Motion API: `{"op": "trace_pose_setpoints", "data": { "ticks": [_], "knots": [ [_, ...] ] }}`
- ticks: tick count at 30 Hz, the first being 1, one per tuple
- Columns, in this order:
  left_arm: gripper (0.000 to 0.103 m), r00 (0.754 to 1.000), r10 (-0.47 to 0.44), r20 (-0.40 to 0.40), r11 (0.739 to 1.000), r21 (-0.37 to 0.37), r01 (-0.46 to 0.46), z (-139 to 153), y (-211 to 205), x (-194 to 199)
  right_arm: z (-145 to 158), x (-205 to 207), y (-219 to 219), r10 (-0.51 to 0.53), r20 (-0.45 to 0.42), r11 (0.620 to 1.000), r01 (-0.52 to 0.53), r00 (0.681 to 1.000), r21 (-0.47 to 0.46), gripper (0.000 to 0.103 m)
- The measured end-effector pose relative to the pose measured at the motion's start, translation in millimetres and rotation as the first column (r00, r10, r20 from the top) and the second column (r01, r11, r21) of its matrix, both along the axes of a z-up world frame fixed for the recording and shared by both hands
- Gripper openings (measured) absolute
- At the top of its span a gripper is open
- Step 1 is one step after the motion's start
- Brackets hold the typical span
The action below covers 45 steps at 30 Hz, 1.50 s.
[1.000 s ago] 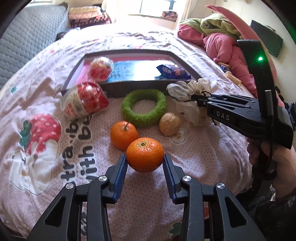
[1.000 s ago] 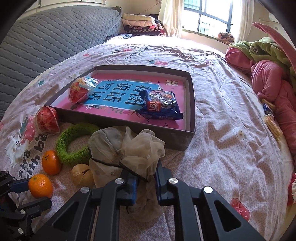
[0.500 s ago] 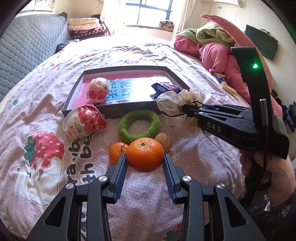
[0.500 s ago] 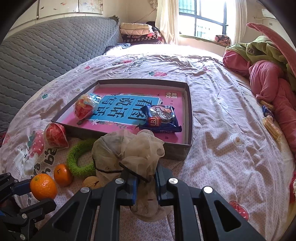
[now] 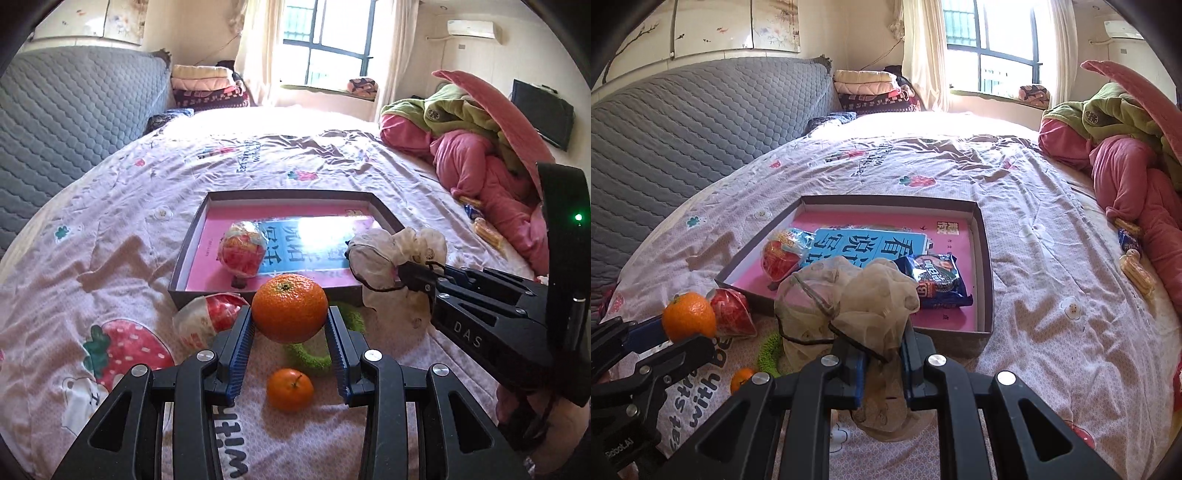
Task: Organize objects
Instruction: 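Lift and carry the orange with the left tool while the right tool carries the mesh bag over the tray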
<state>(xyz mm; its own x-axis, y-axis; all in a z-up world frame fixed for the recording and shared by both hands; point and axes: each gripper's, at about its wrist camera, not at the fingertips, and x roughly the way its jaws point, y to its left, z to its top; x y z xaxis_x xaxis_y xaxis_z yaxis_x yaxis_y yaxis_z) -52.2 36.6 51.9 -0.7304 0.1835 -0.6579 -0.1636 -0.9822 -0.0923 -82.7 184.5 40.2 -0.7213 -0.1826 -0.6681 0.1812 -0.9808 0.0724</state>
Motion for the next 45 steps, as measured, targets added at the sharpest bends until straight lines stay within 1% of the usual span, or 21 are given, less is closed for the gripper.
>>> {"op": "trace_pose_setpoints", "data": {
  "ticks": [7,14,18,24,30,35,40,45],
  "knots": [
    [0.040,1.000,0.004,0.002,1.000,-0.006,-0.004,-0.3,-2.8,-11.4,7.5,-0.1,-7.1,0.002,-0.030,1.000,-0.002,1.000,-0.003,0.015],
    [0.040,1.000,-0.003,-0.009,0.999,-0.032,0.003,-1.1,1.5,-24.5,10.2,-2.2,-10.7,-0.008,-0.045,1.000,0.009,0.999,0.004,0.015],
    [0.040,1.000,0.010,-0.006,1.000,-0.022,-0.010,-2.0,1.5,-32.4,13.0,-3.4,-10.3,-0.020,-0.057,1.000,0.020,0.998,-0.006,0.015],
    [0.040,0.999,0.025,-0.021,0.999,-0.044,-0.026,-1.2,2.6,-40.0,24.5,-4.8,-6.2,-0.054,-0.109,0.998,0.056,0.993,0.013,0.015],
    [0.040,0.999,0.021,-0.037,0.998,-0.054,-0.023,1.6,6.8,-42.8,30.9,-4.9,2.4,-0.090,-0.127,0.996,0.087,0.988,-0.029,0.015],
    [0.040,0.999,0.029,-0.041,0.998,-0.055,-0.031,2.9,6.6,-49.9,38.3,-6.0,3.6,-0.116,-0.161,0.993,0.115,0.980,-0.018,0.015],
    [0.040,0.998,0.029,-0.056,0.998,-0.048,-0.032,6.8,7.2,-56.5,45.3,-7.5,3.9,-0.132,-0.189,0.991,0.126,0.973,-0.041,0.015],
    [0.040,0.995,0.047,-0.090,0.998,-0.045,-0.051,16.2,6.2,-62.2,54.5,-9.8,2.2,-0.139,-0.220,0.990,0.130,0.966,-0.058,0.015]
  ]
}}
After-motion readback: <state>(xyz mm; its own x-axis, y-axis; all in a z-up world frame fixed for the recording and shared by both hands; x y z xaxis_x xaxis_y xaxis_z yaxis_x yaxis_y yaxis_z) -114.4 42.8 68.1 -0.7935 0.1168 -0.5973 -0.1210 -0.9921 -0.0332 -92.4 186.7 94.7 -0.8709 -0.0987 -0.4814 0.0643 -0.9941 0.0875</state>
